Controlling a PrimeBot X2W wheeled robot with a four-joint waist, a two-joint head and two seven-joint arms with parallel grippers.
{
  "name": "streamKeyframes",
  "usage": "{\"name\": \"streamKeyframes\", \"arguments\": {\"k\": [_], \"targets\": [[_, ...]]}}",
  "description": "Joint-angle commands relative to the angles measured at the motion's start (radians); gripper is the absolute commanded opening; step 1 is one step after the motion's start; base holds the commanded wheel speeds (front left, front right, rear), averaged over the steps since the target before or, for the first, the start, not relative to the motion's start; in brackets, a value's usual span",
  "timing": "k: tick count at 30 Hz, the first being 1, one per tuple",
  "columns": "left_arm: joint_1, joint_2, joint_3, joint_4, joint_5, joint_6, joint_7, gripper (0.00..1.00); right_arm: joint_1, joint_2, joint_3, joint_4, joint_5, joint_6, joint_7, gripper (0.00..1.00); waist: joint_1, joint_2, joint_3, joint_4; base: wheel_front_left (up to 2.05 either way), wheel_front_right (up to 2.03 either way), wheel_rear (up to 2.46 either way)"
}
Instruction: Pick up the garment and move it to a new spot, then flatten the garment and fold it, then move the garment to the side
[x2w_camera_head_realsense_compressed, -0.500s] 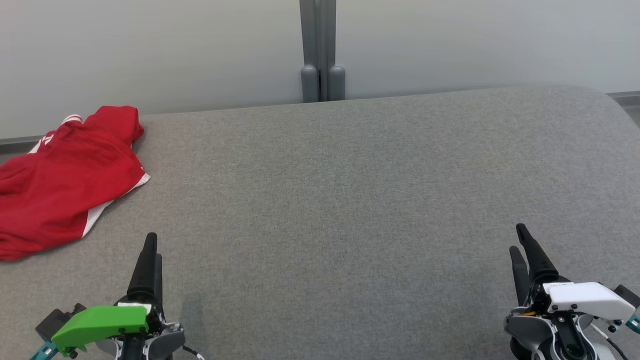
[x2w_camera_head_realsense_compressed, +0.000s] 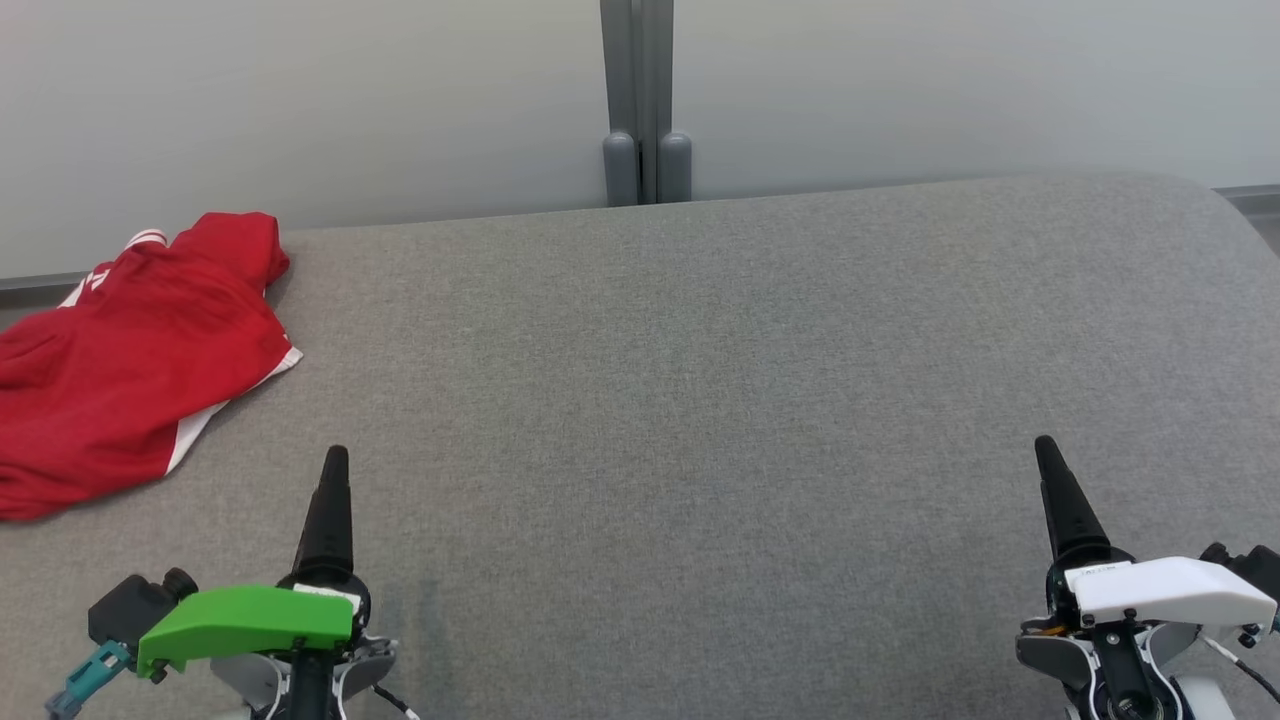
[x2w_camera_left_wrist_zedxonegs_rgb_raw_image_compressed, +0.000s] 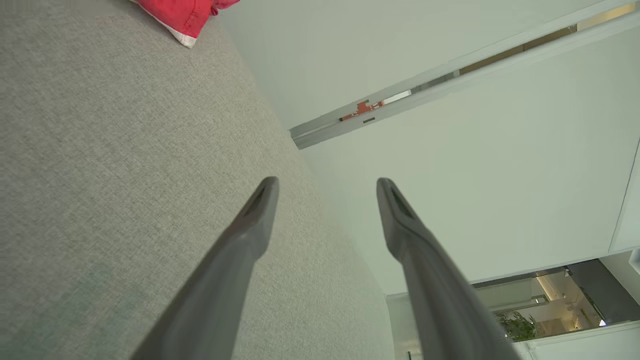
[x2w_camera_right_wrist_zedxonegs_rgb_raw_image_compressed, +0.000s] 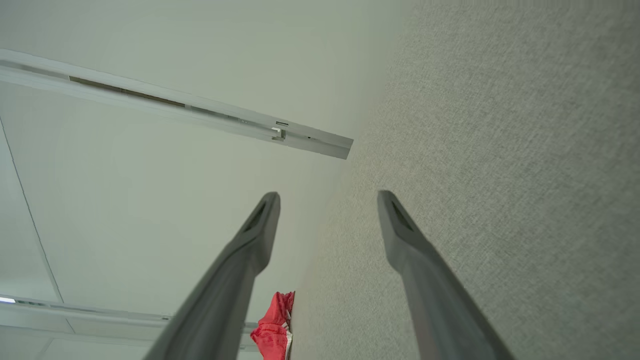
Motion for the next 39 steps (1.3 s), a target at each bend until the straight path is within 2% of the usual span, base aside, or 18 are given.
{"name": "streamKeyframes", "arguments": {"k": [1,6,16,39], "targets": [[-0.013,0.007,-0.009,-0.023,0.049,0.009,-0.010,1.00,0.001,-0.006,0.004,-0.026,-0.048,0.002,-0.011,1.00,0.0000,0.0000,0.000,0.000,0.00,0.00,0.00],[-0.009,0.007,-0.032,-0.034,0.162,0.026,-0.029,1.00,0.009,-0.006,0.010,-0.050,-0.173,0.002,-0.030,1.00,0.0000,0.0000,0.000,0.002,0.00,0.00,0.00],[0.004,0.008,-0.064,-0.032,0.382,0.060,-0.063,1.00,0.024,-0.007,0.017,-0.072,-0.336,0.002,-0.064,1.00,0.0000,0.0000,0.000,0.002,0.00,0.00,0.00],[0.020,0.011,-0.127,0.025,0.674,0.105,-0.129,1.00,0.042,-0.008,0.058,-0.073,-0.653,0.003,-0.131,1.00,0.0000,0.0000,-0.003,0.004,0.00,0.00,0.00]]}}
